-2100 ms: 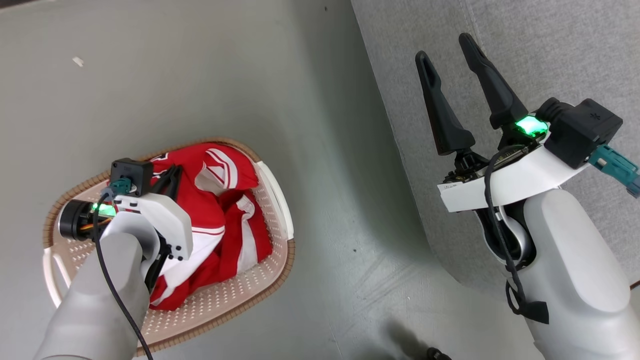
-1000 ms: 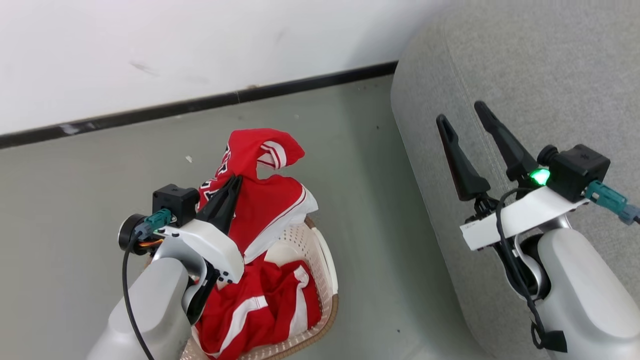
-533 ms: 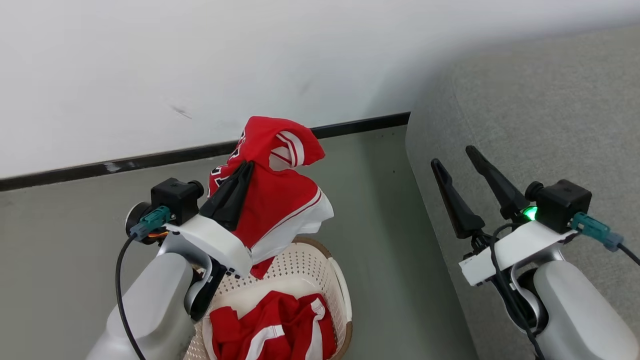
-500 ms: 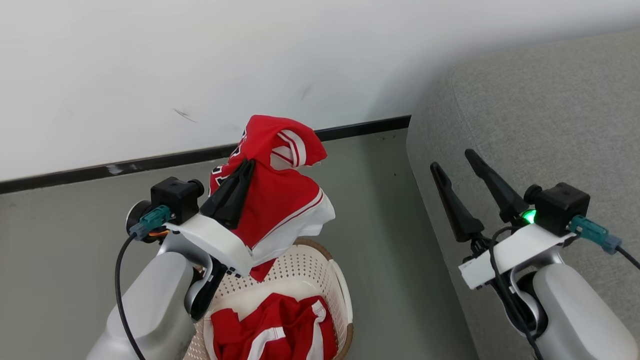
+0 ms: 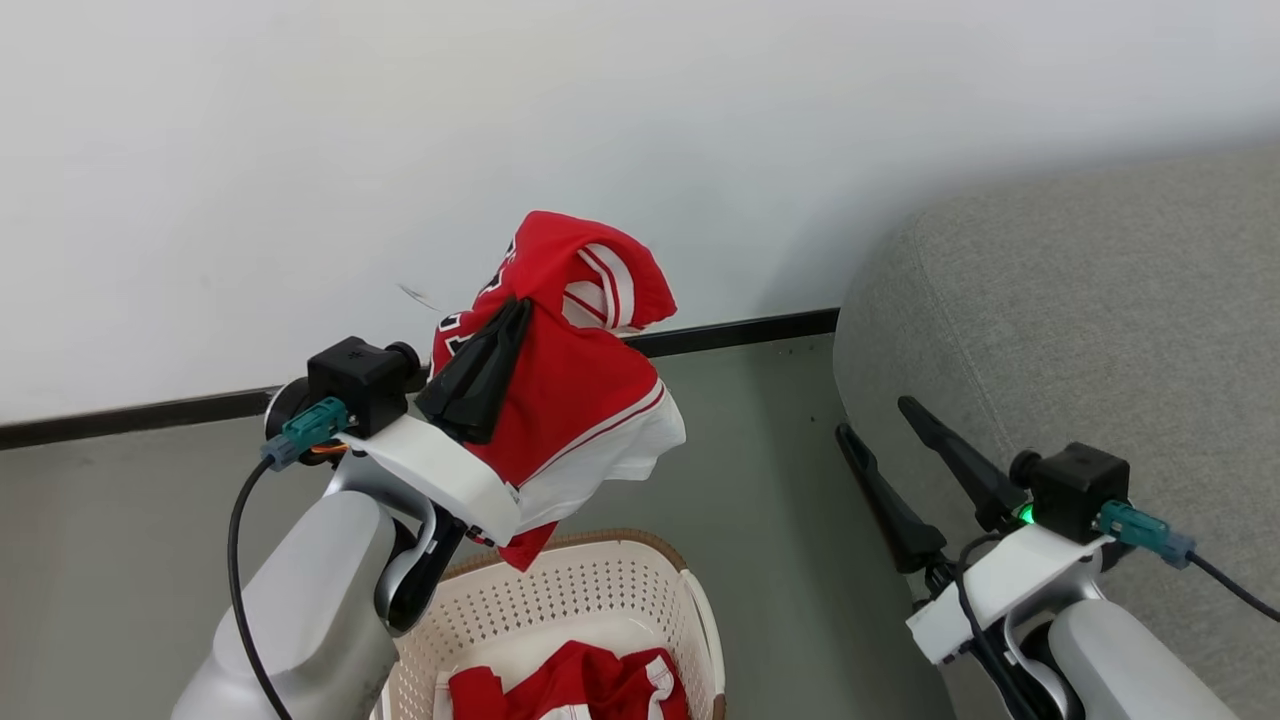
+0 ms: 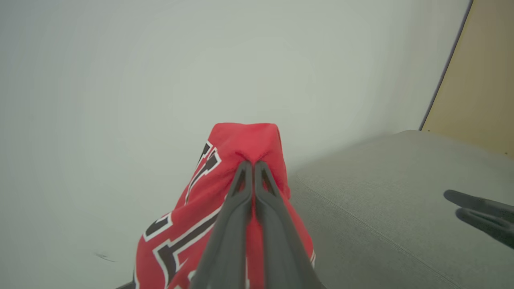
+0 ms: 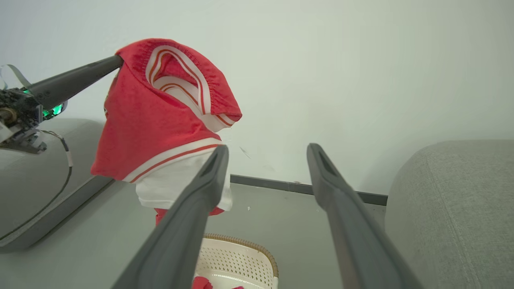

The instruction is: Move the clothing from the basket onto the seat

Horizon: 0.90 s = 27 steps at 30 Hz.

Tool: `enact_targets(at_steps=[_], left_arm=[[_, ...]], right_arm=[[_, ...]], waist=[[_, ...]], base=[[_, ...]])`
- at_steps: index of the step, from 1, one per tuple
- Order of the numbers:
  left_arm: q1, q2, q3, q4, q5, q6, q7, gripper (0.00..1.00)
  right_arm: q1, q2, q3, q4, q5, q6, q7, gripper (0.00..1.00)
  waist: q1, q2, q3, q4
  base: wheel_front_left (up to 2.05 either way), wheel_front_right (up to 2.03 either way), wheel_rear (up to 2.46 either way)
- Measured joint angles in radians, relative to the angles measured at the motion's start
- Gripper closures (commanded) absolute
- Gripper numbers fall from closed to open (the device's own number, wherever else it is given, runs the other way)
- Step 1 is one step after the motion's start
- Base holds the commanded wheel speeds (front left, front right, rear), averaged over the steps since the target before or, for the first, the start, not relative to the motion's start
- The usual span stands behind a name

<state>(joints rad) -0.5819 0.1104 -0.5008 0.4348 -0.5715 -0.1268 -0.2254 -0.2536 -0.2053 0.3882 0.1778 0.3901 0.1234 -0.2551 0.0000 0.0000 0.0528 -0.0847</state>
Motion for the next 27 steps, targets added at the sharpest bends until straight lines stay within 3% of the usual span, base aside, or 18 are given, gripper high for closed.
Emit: enact_targets(at_steps=[12, 27], left_arm=[[0.018, -0.012, -0.052, -0.091, -0.031, 0.000, 0.037, 1.00], [0.029, -0.017, -0.102, -0.186, -0.054, 0.000, 0.090, 1.00]], right_arm=[[0.003, -0.051, 0.119, 0.066, 0.060, 0.000, 0.000, 0.00], [-0.090, -0.051, 0.315, 0.176, 0.188, 0.000, 0.000, 0.00]], waist=[[0.0000, 0.0000, -0.051, 0.029], [0.0000, 0.0000, -0.056, 0.094]], base=[[0.00, 0.00, 0.00], [0.00, 0.00, 0.00]])
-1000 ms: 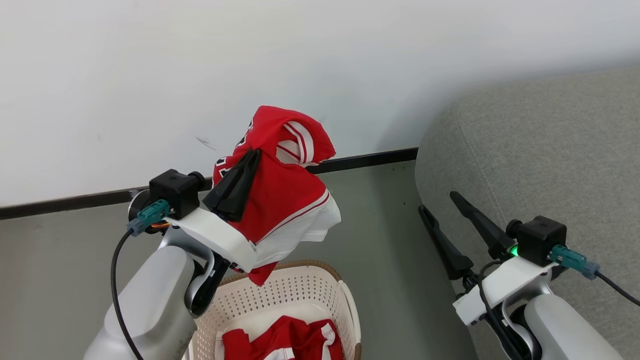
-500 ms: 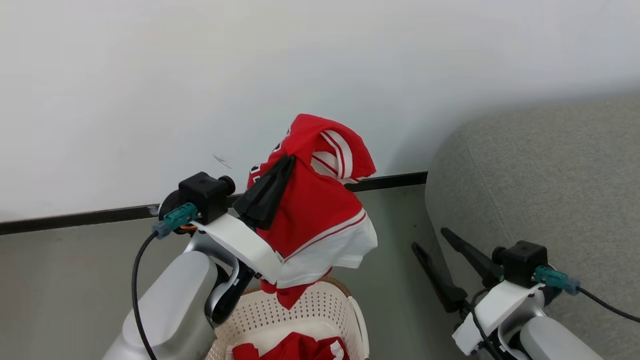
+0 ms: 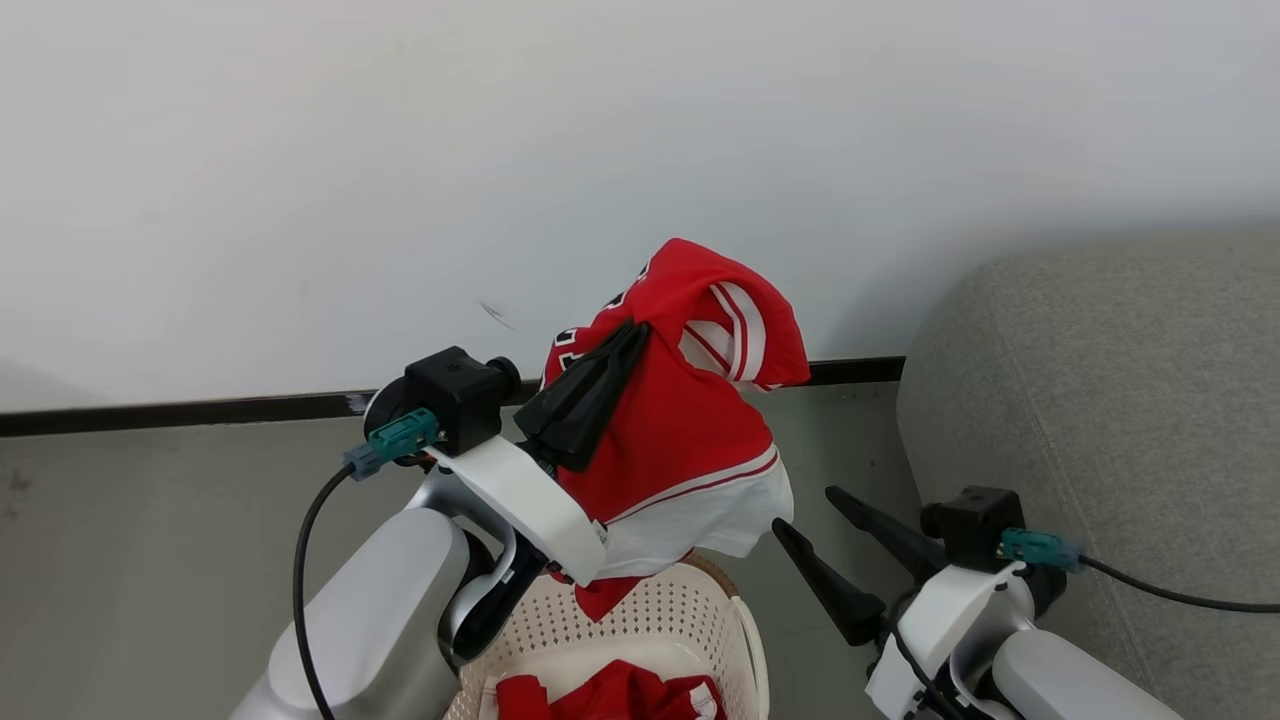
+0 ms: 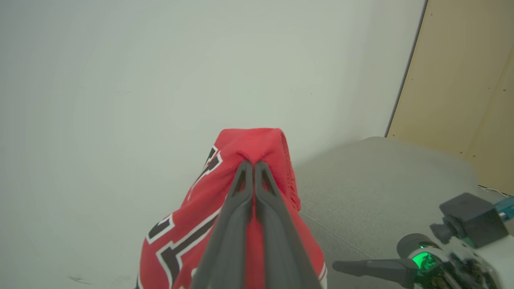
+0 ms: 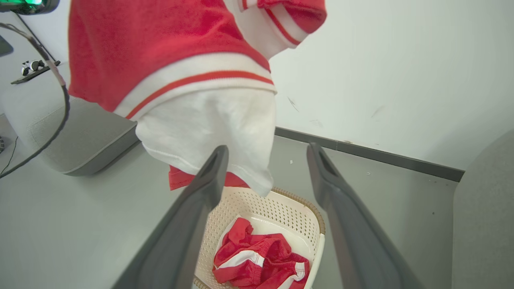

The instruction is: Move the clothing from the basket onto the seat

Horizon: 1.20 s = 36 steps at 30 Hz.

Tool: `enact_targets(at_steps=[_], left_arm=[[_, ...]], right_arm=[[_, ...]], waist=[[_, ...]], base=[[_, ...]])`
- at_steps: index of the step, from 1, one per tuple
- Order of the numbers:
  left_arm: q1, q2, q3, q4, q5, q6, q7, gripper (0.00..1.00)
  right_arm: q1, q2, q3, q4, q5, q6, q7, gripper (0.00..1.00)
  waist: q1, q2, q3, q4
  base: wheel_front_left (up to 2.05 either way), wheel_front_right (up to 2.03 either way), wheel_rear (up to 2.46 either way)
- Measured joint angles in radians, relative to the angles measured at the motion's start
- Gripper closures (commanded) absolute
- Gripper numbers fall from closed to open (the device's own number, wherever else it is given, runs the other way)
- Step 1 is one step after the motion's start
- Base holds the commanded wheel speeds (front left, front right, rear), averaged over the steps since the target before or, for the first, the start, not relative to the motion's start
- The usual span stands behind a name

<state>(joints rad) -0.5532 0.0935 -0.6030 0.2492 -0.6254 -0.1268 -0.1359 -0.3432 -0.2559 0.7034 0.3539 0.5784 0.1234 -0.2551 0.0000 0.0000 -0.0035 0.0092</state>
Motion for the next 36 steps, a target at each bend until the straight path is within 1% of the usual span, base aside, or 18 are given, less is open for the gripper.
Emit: enact_targets(at_steps=[6, 11, 18, 23, 24, 25, 26, 27, 36], left_arm=[[0.000, -0.004, -0.019, -0.029, -0.008, 0.000, 0.013, 1.00], [0.000, -0.009, -0.031, -0.051, -0.015, 0.000, 0.029, 1.00], [0.000, -0.016, -0.045, -0.070, -0.026, 0.000, 0.040, 1.00], [0.002, -0.020, -0.062, -0.081, -0.033, 0.000, 0.056, 1.00], [0.003, -0.021, -0.065, -0.083, -0.038, 0.000, 0.056, 1.00], [0.005, -0.022, -0.069, -0.085, -0.041, 0.000, 0.057, 1.00], [0.006, -0.023, -0.072, -0.086, -0.045, 0.000, 0.060, 1.00], [0.007, -0.023, -0.075, -0.086, -0.048, 0.000, 0.065, 1.00], [0.018, -0.015, -0.075, -0.075, -0.052, 0.000, 0.075, 1.00]], right_arm=[[-0.053, 0.004, 0.083, 0.061, 0.045, 0.000, 0.000, 0.00], [-0.079, 0.015, 0.132, 0.111, 0.092, 0.000, 0.000, 0.00], [-0.132, 0.050, 0.212, 0.118, 0.145, 0.000, 0.000, 0.00], [-0.165, 0.062, 0.231, 0.120, 0.155, 0.000, 0.000, 0.00], [-0.173, 0.063, 0.235, 0.123, 0.159, 0.000, 0.000, 0.19], [-0.180, 0.064, 0.235, 0.124, 0.163, 0.000, 0.000, 0.57], [-0.185, 0.066, 0.234, 0.123, 0.165, 0.000, 0.000, 0.89], [-0.190, 0.067, 0.234, 0.123, 0.169, 0.000, 0.000, 1.00], [-0.200, 0.061, 0.212, 0.111, 0.179, 0.000, 0.000, 1.00]], waist=[[0.0000, 0.0000, 0.003, 0.031], [0.0000, 0.0000, 0.005, 0.057], [0.0000, 0.0000, 0.008, 0.092], [0.0001, 0.0000, 0.008, 0.115], [0.0000, 0.0000, 0.008, 0.119], [0.0000, 0.0000, 0.008, 0.123], [0.0000, 0.0000, 0.008, 0.127], [0.0001, 0.0000, 0.008, 0.130], [0.0001, 0.0000, 0.006, 0.149]], base=[[0.00, 0.00, 0.00], [0.00, 0.00, 0.00], [0.00, 0.00, 0.00], [0.00, 0.00, 0.00], [0.00, 0.00, 0.00], [0.00, 0.00, 0.00], [0.00, 0.00, 0.00], [0.00, 0.00, 0.00], [0.00, 0.00, 0.00]])
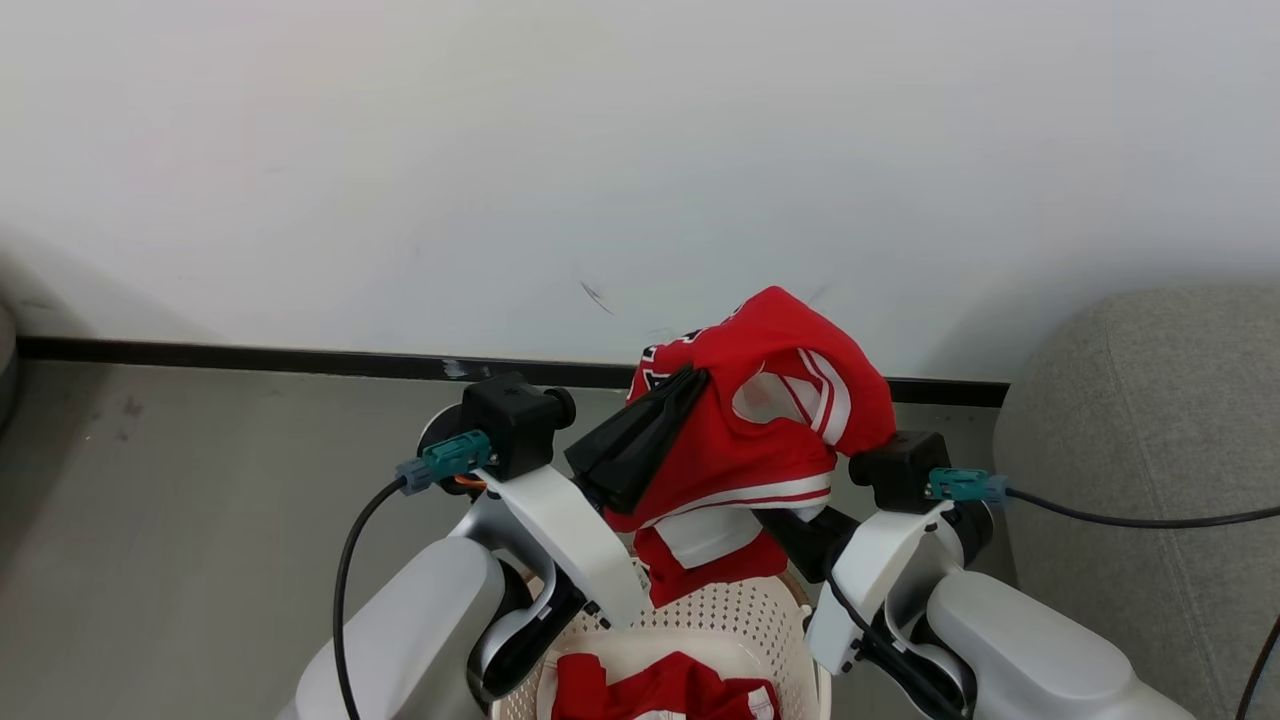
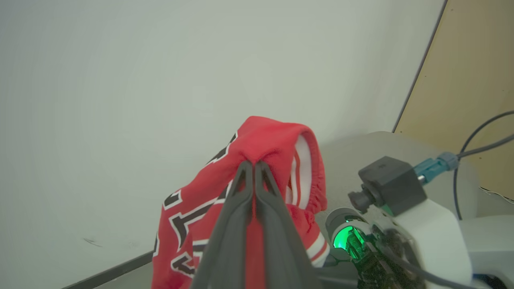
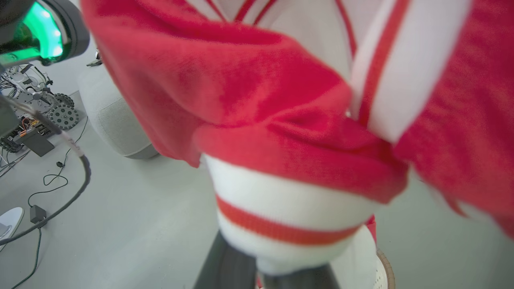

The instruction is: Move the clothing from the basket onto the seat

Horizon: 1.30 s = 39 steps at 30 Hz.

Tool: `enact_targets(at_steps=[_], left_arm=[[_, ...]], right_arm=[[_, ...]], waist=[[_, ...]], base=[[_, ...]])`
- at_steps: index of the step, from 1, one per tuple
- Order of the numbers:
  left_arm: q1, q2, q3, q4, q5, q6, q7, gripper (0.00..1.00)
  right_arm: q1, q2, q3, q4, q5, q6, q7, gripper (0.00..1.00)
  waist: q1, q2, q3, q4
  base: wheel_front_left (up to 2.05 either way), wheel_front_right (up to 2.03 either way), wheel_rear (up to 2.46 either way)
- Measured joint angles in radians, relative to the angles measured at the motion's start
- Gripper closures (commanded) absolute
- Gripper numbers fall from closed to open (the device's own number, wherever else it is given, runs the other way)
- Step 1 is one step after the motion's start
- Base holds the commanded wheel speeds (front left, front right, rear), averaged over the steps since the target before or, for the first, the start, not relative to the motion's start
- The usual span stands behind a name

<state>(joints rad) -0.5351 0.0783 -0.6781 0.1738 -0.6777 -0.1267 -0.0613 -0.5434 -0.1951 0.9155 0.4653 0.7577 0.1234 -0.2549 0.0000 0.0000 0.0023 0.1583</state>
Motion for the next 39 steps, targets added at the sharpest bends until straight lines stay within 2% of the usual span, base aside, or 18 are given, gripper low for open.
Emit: enact_targets(at_steps=[16, 17, 18, 19, 20, 21, 22, 39], left_arm=[[0.042, 0.021, 0.004, 0.023, -0.008, 0.005, 0.016, 1.00], [0.048, 0.022, 0.004, 0.023, -0.008, 0.005, 0.016, 0.96], [0.054, 0.022, 0.003, 0.023, -0.008, 0.005, 0.016, 0.89], [0.058, 0.022, 0.002, 0.023, -0.008, 0.005, 0.016, 0.68], [0.060, 0.022, 0.001, 0.023, -0.011, 0.005, 0.016, 0.59], [0.062, 0.022, 0.001, 0.023, -0.017, 0.005, 0.016, 0.25], [0.062, 0.022, 0.001, 0.022, -0.017, 0.005, 0.015, 0.00], [0.096, 0.049, -0.012, 0.024, -0.017, 0.005, 0.014, 0.00]], right_arm=[[0.008, -0.047, -0.095, -0.077, -0.027, 0.000, 0.000, 1.00], [0.011, -0.051, -0.097, -0.081, -0.030, 0.000, 0.000, 1.00], [0.015, -0.057, -0.099, -0.083, -0.030, 0.000, 0.000, 1.00], [0.022, -0.061, -0.107, -0.088, -0.031, 0.000, 0.000, 1.00], [0.029, -0.065, -0.115, -0.093, -0.031, 0.000, 0.000, 1.00], [0.035, -0.068, -0.125, -0.096, -0.031, 0.000, 0.000, 1.00], [0.040, -0.072, -0.137, -0.100, -0.031, 0.000, 0.000, 1.00], [0.109, -0.128, -0.306, -0.179, -0.073, 0.000, 0.000, 1.00]], waist=[[0.0000, 0.0000, -0.003, -0.037], [0.0000, 0.0000, -0.004, -0.040], [0.0000, 0.0000, -0.004, -0.044], [0.0000, 0.0000, -0.005, -0.047], [0.0000, 0.0000, -0.006, -0.051], [-0.0001, 0.0001, -0.006, -0.055], [0.0000, 0.0000, -0.007, -0.058], [0.0000, 0.0000, -0.013, -0.130]], base=[[0.00, 0.00, 0.00], [0.00, 0.00, 0.00], [0.00, 0.00, 0.00], [0.00, 0.00, 0.00], [0.00, 0.00, 0.00], [0.00, 0.00, 0.00], [0.00, 0.00, 0.00], [0.00, 0.00, 0.00]])
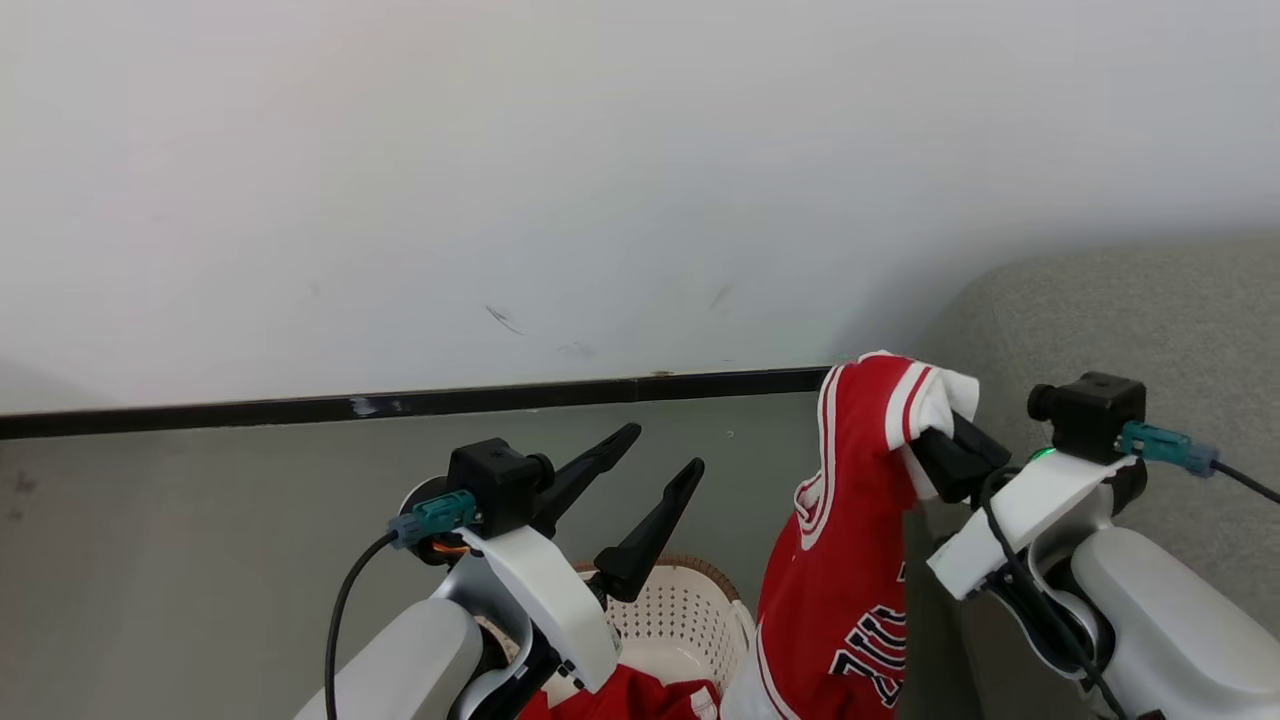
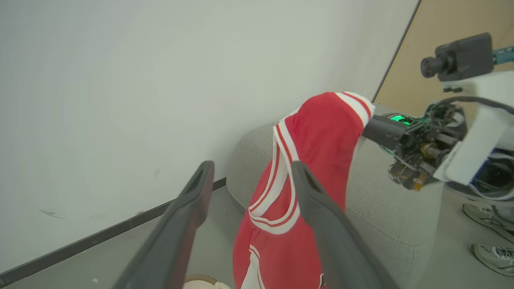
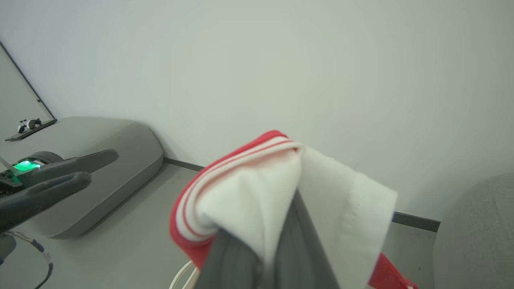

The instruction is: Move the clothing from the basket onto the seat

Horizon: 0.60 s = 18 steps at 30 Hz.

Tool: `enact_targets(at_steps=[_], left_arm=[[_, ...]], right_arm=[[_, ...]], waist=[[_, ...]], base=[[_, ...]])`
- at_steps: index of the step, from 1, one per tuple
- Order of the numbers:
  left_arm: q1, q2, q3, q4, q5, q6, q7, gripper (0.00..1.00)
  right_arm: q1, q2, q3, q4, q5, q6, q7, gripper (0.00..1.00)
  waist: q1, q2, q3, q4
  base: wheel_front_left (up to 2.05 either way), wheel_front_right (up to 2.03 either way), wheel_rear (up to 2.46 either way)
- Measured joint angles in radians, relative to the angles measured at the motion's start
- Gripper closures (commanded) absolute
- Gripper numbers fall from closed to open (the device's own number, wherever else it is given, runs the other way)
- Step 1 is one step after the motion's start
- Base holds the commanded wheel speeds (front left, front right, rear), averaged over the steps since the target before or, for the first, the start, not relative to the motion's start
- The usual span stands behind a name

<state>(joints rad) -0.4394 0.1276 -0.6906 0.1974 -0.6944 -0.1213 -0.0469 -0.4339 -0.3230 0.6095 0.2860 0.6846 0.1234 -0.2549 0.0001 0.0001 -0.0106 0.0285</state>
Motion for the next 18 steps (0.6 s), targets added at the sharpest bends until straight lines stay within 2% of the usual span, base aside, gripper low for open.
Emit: enact_targets(at_steps=[18], left_arm=[[0.002, 0.008, -0.029, -0.018, 0.002, -0.002, -0.028, 0.00]], right_arm=[[0.066, -0.067, -0.250, -0.149, -0.074, 0.000, 0.000, 1.00]], waist=[[0.0000, 0.0000, 0.009, -0.122]], base=[[0.00, 0.00, 0.00]])
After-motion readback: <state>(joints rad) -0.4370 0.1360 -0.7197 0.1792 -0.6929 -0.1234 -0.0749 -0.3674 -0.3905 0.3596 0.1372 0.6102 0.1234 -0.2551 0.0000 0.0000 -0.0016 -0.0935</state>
